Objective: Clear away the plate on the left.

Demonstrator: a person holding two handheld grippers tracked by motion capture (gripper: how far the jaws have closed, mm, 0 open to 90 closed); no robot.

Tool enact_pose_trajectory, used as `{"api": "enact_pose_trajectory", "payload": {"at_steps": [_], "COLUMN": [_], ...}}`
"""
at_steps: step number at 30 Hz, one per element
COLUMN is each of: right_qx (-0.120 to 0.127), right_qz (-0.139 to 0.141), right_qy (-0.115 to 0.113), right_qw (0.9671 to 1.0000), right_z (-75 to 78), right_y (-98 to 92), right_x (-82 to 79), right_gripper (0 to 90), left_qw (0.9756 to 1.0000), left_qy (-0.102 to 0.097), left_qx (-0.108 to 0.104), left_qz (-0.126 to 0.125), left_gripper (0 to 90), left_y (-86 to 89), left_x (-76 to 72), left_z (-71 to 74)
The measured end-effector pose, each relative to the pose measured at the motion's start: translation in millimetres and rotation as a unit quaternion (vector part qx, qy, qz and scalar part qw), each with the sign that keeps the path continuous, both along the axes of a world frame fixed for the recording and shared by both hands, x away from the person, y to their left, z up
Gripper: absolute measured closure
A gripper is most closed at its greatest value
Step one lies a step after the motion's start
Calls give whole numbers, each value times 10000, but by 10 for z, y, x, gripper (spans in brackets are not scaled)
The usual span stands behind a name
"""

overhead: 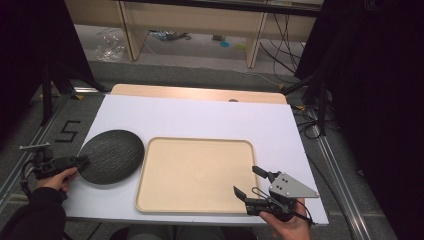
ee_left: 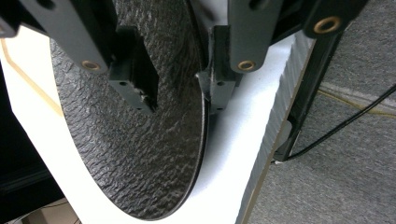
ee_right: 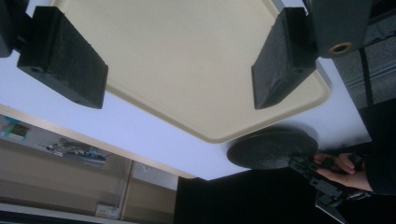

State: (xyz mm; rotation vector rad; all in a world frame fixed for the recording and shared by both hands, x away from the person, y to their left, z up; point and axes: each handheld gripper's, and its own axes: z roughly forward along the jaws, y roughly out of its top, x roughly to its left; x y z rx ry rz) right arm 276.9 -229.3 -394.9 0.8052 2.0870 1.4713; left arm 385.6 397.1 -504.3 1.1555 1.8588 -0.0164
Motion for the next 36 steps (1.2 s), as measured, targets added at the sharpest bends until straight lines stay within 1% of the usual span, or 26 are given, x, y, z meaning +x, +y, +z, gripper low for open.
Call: {"api": "enact_pose_trajectory", "payload": {"at_steps": [1,2,3,7,9,10,13,17,20,23,25,26,27,29,31,32,33,34,35,36], "right_qx": [10,-6,-15,-4,30,-30,-50,-46,-61,-51,-70,-51,-54,-72,-51,-41,-50,-53,-60,-61], "right_qz": [6,1,-5,12,14,6,18,18,31,38,45,57,49,50,59,43,50,59,67,60], "right_qy": [42,-27,-18,-48,-41,-28,-22,-26,9,-18,1,-10,-16,-2,-10,-18,-13,-11,-14,-39], "right_qw": [10000,10000,10000,10000,10000,10000,10000,10000,10000,10000,10000,10000,10000,10000,10000,10000,10000,10000,10000,10000], "right_z": [-2,-1,2,-3,-7,-5,-5,-4,-6,-3,-5,-5,-3,-5,-5,-3,-2,-5,-5,-1], "right_y": [4,1,-1,1,9,5,7,6,6,10,9,10,10,9,10,11,10,11,11,11], "right_x": [-3,4,1,10,11,10,7,9,8,11,9,10,12,9,11,11,12,11,10,13], "right_gripper": [197,197,197,198,198,198,198,198,198,198,198,198,198,198,198,198,198,198,198,198], "left_qw": [10000,10000,10000,9997,9997,9996,9993,9993,9985,9986,9981,9975,9962,9936,9915,9900,9894,9895,9901,9906], "left_qy": [12,27,30,-3,0,-6,-18,-9,-69,-106,-183,-234,-315,-429,-496,-480,-504,-573,-654,-665], "left_qx": [-22,-27,-36,-240,-251,-258,-373,-357,-542,-524,-585,-663,-809,-1034,-1188,-1299,-1319,-1290,-1205,-1158], "left_qz": [25,38,16,65,77,80,74,62,65,42,60,62,75,139,201,266,338,318,301,294], "left_gripper": [653,660,667,691,709,726,743,745,762,765,775,783,813,837,844,854,862,867,869,869], "left_y": [2,4,15,39,46,50,68,72,98,100,103,114,129,140,146,155,158,159,142,134], "left_x": [0,-1,-5,-9,-11,-13,-20,-22,-34,-39,-42,-45,-56,-68,-76,-82,-92,-96,-96,-97], "left_z": [-5,-6,-13,-44,-53,-58,-72,-67,-92,-89,-77,-70,-62,-46,-35,-35,-23,-10,20,38]}}
